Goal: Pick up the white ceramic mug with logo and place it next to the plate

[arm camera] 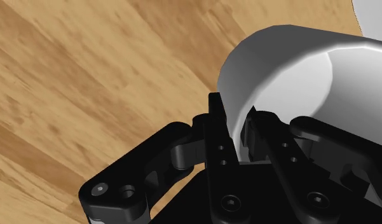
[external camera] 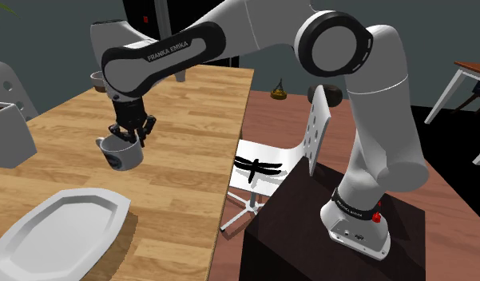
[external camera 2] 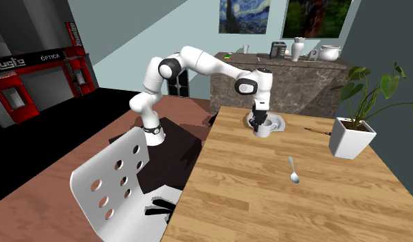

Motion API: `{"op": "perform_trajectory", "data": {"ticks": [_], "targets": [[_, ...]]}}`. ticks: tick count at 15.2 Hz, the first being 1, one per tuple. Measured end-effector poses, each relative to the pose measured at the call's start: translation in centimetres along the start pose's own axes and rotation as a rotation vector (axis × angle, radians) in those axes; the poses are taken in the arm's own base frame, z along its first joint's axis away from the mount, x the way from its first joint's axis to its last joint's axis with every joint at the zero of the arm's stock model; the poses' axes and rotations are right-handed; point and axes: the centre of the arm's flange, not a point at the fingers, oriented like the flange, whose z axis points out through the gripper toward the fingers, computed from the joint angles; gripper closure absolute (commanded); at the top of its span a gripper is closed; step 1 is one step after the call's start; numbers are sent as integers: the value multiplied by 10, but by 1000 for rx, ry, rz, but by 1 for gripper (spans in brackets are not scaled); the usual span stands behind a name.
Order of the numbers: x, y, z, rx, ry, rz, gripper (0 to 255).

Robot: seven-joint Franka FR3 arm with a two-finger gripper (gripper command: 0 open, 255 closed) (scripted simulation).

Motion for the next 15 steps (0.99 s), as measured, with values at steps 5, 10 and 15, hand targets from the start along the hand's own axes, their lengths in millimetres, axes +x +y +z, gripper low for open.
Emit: {"op": "perform_trajectory", "data": {"ticks": [5, 10, 15], "targets": [[-2, 2, 27, 0, 0, 0, 255], [-2, 2, 46, 0, 0, 0, 255], [-2, 2, 47, 0, 0, 0, 0]]}}
